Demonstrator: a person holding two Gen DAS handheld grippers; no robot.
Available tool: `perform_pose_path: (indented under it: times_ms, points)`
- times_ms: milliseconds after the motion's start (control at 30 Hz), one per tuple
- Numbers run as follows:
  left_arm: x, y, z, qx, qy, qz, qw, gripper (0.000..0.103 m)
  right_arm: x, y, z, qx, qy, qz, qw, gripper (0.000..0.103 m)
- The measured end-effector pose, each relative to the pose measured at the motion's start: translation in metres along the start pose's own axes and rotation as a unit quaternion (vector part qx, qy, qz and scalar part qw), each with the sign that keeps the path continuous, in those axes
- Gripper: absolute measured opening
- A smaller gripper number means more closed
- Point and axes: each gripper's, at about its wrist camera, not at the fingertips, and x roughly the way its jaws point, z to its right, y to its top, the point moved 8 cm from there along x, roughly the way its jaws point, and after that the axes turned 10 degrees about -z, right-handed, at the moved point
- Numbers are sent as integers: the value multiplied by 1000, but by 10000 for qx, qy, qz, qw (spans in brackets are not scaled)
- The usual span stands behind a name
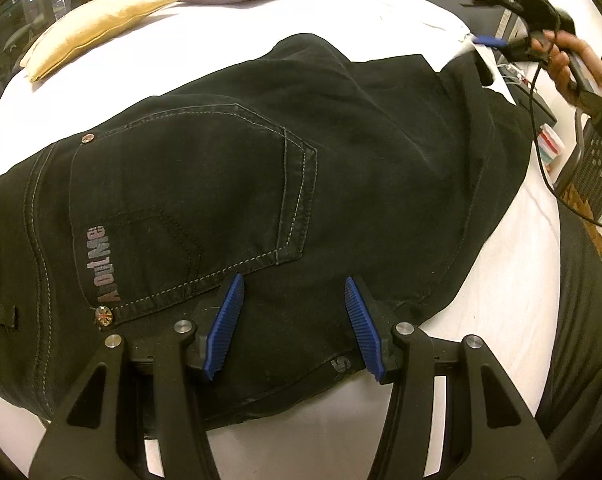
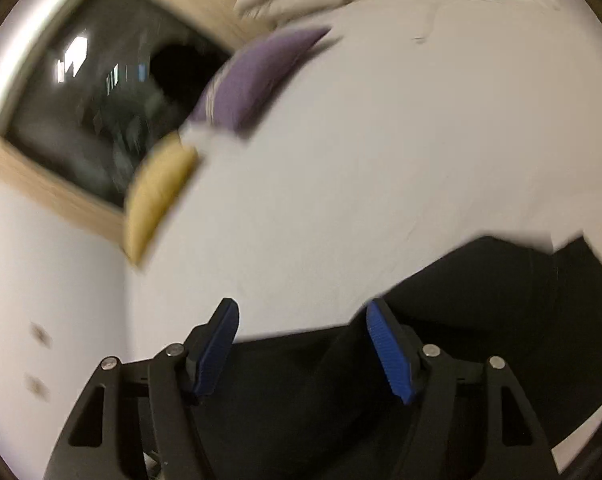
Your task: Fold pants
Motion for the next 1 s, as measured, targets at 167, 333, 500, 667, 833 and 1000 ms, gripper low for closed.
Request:
perform_pose_path:
  times_ms: [167,333,500,667,833,1000]
  points:
    - [0,-2,-1,20,3,15,10000,52,-18,-21,64,997,649,365,9922,70]
    - [-1,0,-1,26,21,-14,10000,52,-27,-50,96,1473,888,578,9834,70]
    - [1,4,0,30,54,-34,10000,52,-36,-51,141,2257,1342,722,9622,70]
    - [2,6,1,17,103,-47,9999,52,-17,-38,159,2592,1487,706,9517,53]
    - [4,8,3,41,122,-79,9999,52,-2,-16,142,2201,1041,504,9686,10]
    - [5,8,4,20,130,-40,9999,53,-46,8,103,1260,73,729,9893,7]
